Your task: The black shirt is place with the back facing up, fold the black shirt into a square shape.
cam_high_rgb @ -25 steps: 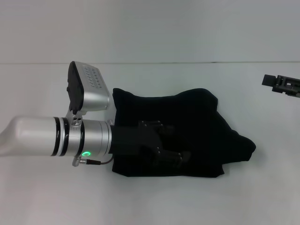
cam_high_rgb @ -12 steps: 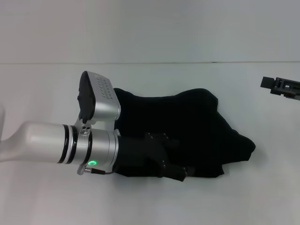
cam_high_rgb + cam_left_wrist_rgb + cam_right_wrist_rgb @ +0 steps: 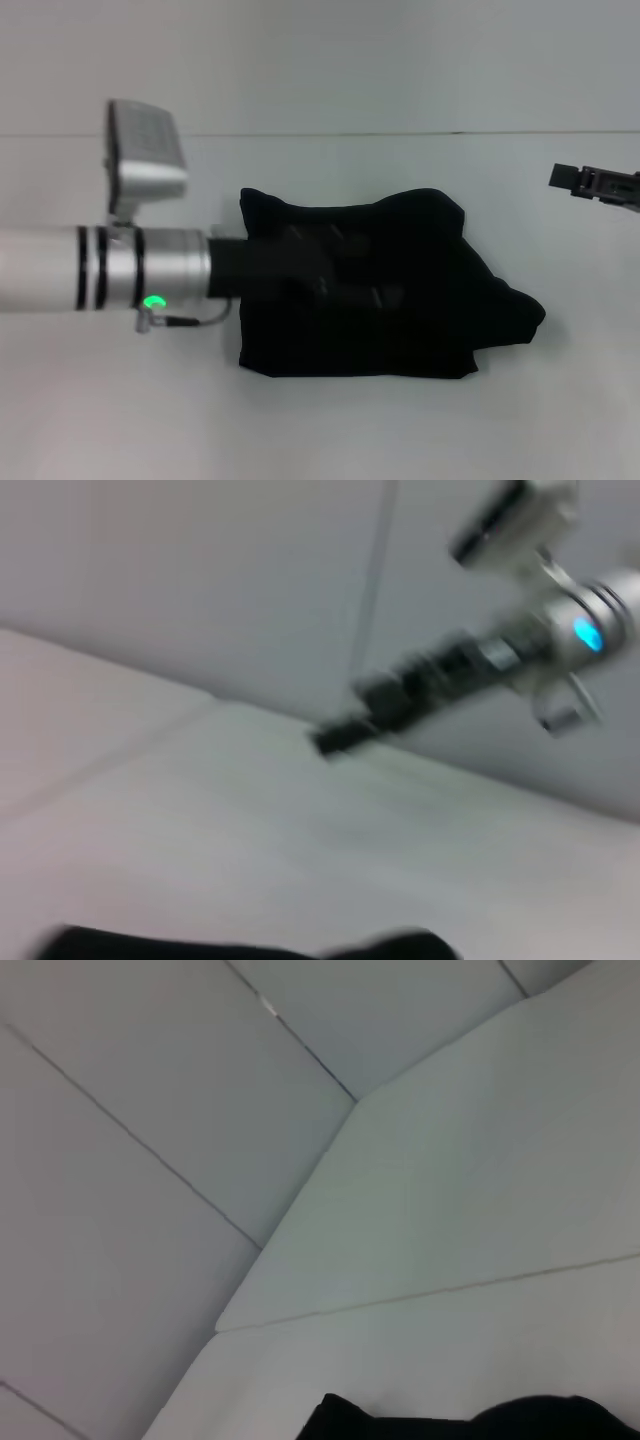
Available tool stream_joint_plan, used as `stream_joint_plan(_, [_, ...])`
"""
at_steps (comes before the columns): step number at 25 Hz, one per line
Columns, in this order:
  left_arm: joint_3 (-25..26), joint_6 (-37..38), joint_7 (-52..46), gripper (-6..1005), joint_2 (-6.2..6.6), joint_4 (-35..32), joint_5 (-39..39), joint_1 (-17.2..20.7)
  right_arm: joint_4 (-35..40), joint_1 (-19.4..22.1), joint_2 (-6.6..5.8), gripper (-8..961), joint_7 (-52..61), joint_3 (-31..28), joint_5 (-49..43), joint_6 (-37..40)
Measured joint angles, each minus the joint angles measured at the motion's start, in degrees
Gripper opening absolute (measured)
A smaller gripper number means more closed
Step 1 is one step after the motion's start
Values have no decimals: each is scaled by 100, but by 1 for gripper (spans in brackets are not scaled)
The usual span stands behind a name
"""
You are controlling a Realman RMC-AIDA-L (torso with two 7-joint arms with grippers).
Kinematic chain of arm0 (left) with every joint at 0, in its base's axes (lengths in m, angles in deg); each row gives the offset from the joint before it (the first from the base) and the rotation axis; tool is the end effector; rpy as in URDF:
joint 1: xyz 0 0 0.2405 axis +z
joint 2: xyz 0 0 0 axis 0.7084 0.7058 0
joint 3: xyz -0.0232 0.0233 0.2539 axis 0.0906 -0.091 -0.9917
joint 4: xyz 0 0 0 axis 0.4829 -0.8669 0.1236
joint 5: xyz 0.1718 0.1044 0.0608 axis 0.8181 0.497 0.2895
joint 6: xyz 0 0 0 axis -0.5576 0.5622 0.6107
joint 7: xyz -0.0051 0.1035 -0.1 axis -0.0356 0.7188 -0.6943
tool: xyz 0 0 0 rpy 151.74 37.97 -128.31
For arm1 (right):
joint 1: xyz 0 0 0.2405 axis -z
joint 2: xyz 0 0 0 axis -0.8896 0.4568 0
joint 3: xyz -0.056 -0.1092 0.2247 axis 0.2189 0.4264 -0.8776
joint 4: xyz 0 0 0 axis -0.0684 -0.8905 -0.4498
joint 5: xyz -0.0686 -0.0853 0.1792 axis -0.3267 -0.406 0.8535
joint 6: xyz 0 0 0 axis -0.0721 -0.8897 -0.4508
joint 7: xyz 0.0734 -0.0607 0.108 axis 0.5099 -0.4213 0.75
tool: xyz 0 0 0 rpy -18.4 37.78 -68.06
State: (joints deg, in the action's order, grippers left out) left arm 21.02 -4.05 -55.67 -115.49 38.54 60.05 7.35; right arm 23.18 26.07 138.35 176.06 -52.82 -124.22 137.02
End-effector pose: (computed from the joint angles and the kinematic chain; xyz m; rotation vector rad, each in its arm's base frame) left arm -0.1924 0.3610 -0.0524 -2.8150 -0.5236 -0.7065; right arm 0.2918 0.3726 0.0774 -2.2698 1.4101 0.8842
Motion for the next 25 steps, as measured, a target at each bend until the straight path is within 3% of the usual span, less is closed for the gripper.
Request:
stream_joint_plan(4, [566,74,-22,906,168,38,-22,-4,1,-138,104,865,-686,-4,72,187])
stream_joint_plan(8, [767,222,-46,906,375,39,-18,-5,67,-355,251,866,-1403,125,104,267])
stream_joint_plan(11, [718,240,-193,906,515,38,35,-10,102,-536,301,866,-1607,644,80,83])
stream_joint_plan(12, [681,277,-298,906,560,4,89,-18,240,-634,345,866,-1622,1111,77,-67])
stream_joint_plan(19, [668,297,-635,907,598,-77,671,-158,1027,-697,520,866,-1291,2311,36,-430])
stream_joint_plan(25, [556,298,-889,907,533,-244,1092,-292,1153,-869,453,866,-661,2925,-294,-648])
